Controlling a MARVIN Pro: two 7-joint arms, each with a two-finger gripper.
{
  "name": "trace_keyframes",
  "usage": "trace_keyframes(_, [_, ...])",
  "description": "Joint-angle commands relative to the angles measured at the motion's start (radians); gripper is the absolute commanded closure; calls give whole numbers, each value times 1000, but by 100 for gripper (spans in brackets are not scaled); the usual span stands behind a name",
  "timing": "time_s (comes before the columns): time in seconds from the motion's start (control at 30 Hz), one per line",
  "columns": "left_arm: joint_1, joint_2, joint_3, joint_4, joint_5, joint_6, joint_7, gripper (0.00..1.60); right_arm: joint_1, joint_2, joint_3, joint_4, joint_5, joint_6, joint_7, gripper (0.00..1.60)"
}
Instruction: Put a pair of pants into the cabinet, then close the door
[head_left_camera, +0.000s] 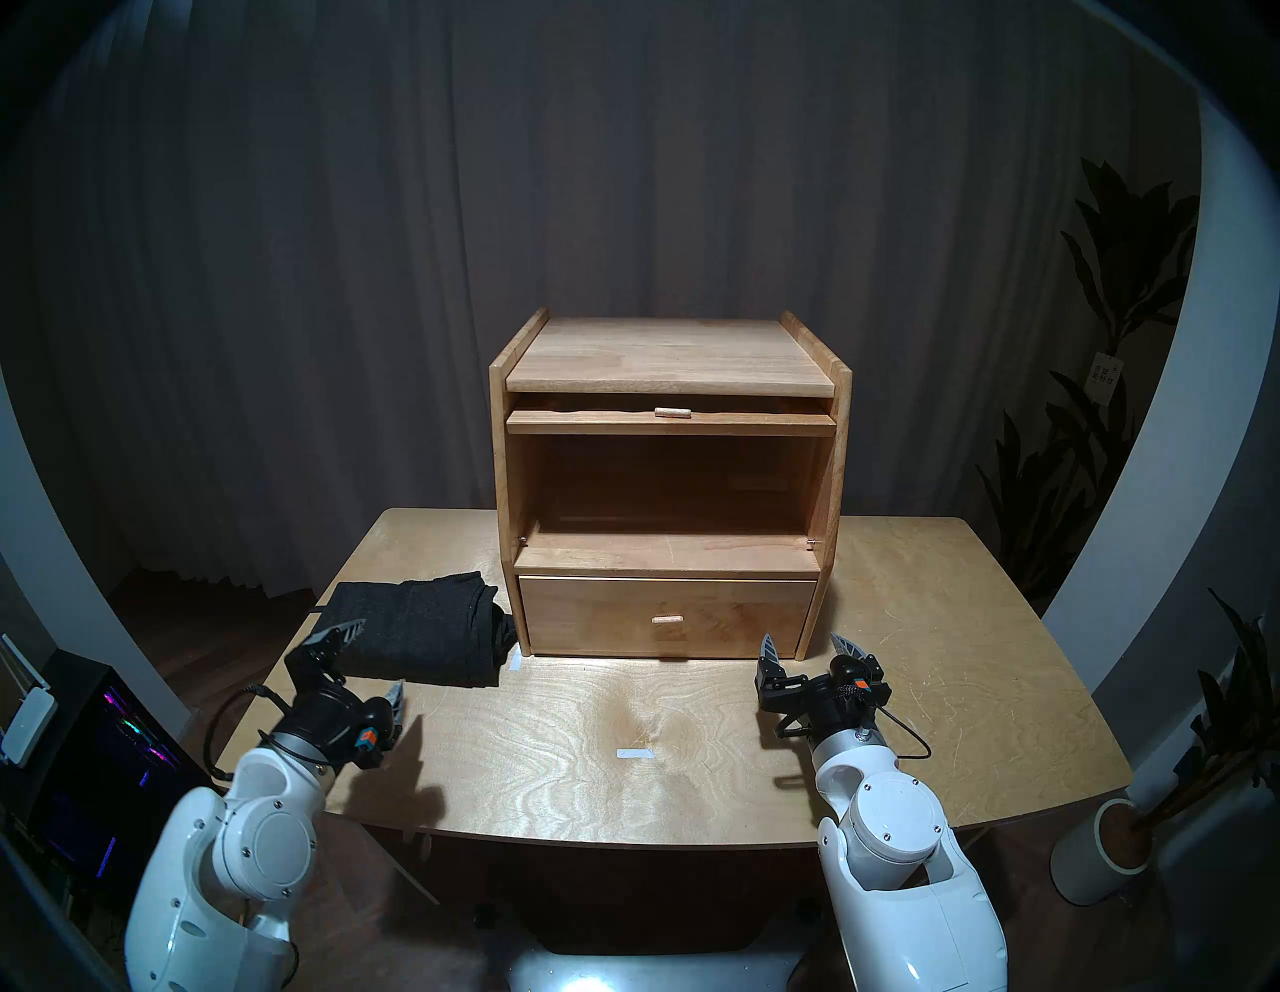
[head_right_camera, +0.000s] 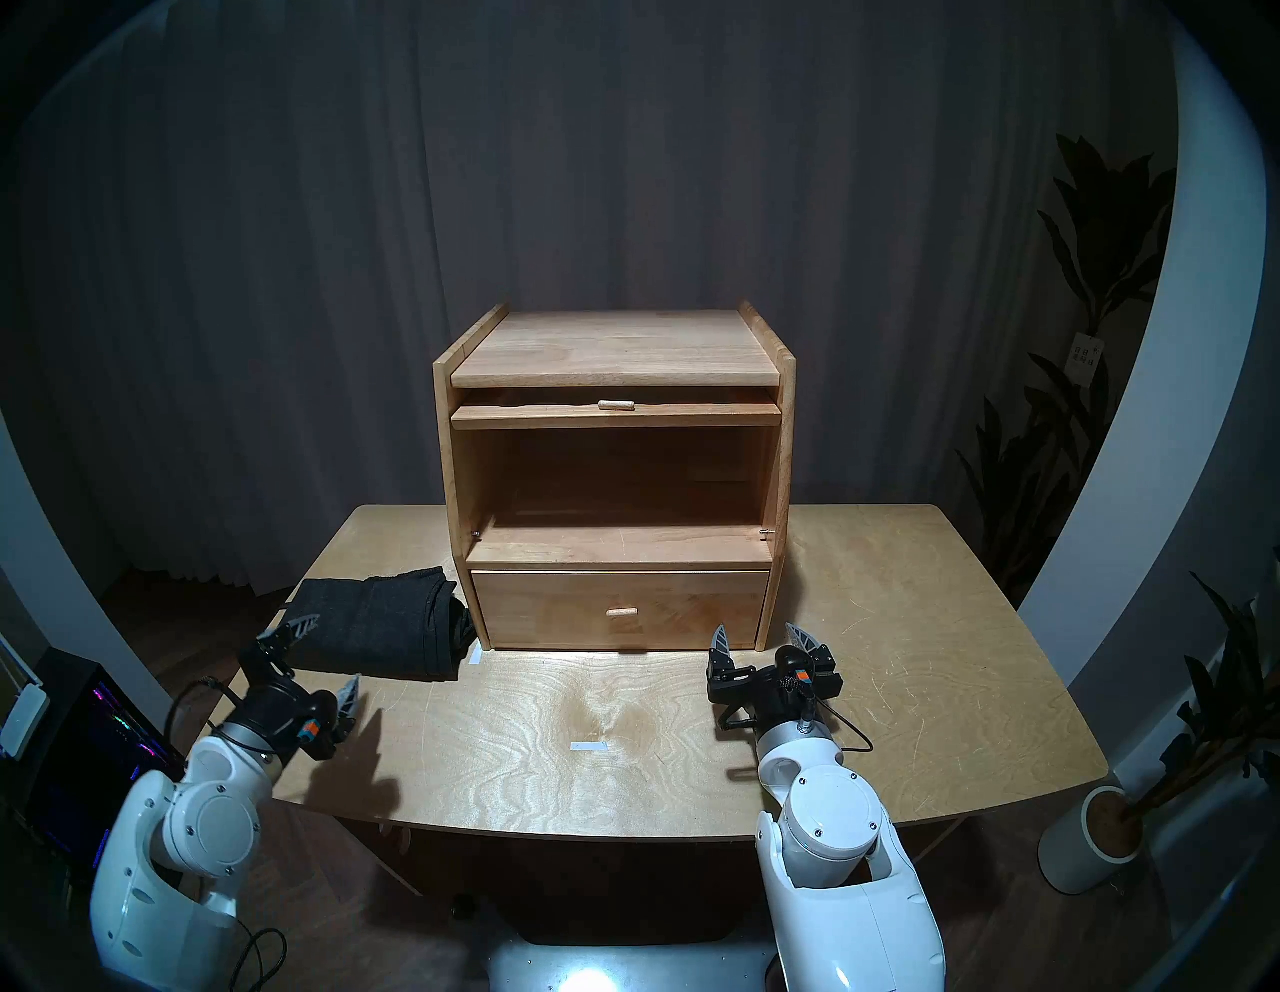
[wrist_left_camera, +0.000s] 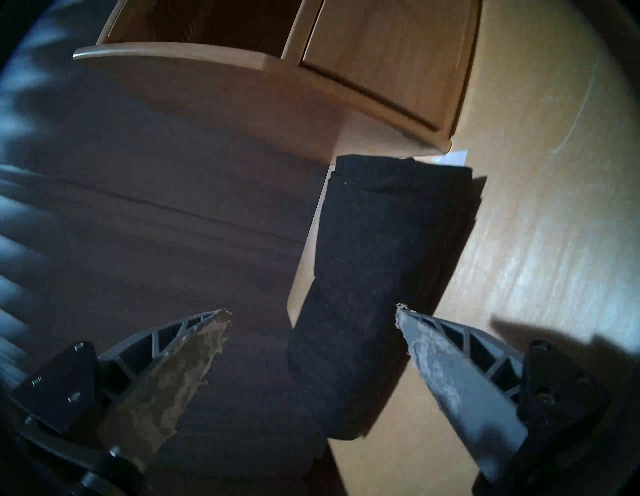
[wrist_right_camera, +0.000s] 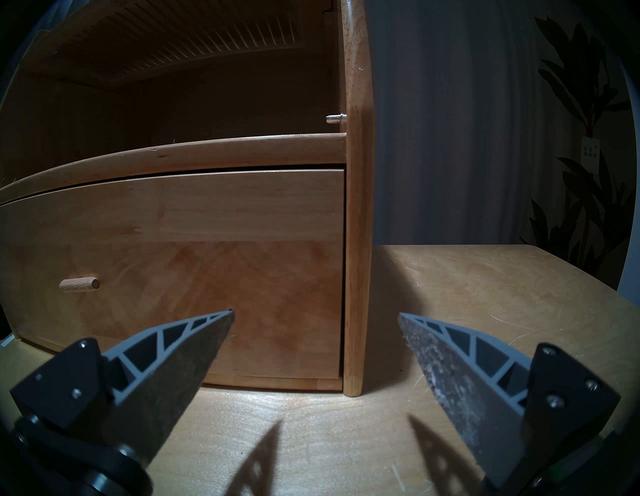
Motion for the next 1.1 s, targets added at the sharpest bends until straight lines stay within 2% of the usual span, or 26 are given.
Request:
trace_keyframes(0.0, [-12,110,-45,-53,58,-15,-113,0,8,-1,-1,-21,0,-6,0,0])
trace_keyframes(0.13, [-42,155,-31,-15,97,10,-200,0,8,-1,-1,-22,0,-7,0,0])
trace_keyframes(0.2, [-76,170,-6,-4,56,31,-242,0,8,-1,-1,-22,0,-7,0,0])
trace_keyframes(0.27, [-117,171,10,2,52,42,-280,0,8,-1,-1,-22,0,-7,0,0])
trace_keyframes(0.43, [-167,172,27,13,-10,101,-392,0,8,-1,-1,-21,0,-7,1,0])
trace_keyframes(0.57, [-195,191,50,44,-36,141,-439,0,8,-1,-1,-22,0,-7,1,0])
trace_keyframes(0.6, [-226,191,64,65,-42,156,-457,0,8,-1,-1,-22,0,-7,1,0])
trace_keyframes(0.63, [-218,200,67,69,-47,164,-461,0,8,-1,-1,-22,0,-7,1,0])
trace_keyframes(0.8, [-278,215,123,141,-63,212,-496,0,7,-2,-1,-24,0,-7,1,0])
trace_keyframes(1.07, [-359,230,202,210,-40,244,-469,0,6,-2,-1,-26,0,-7,1,0])
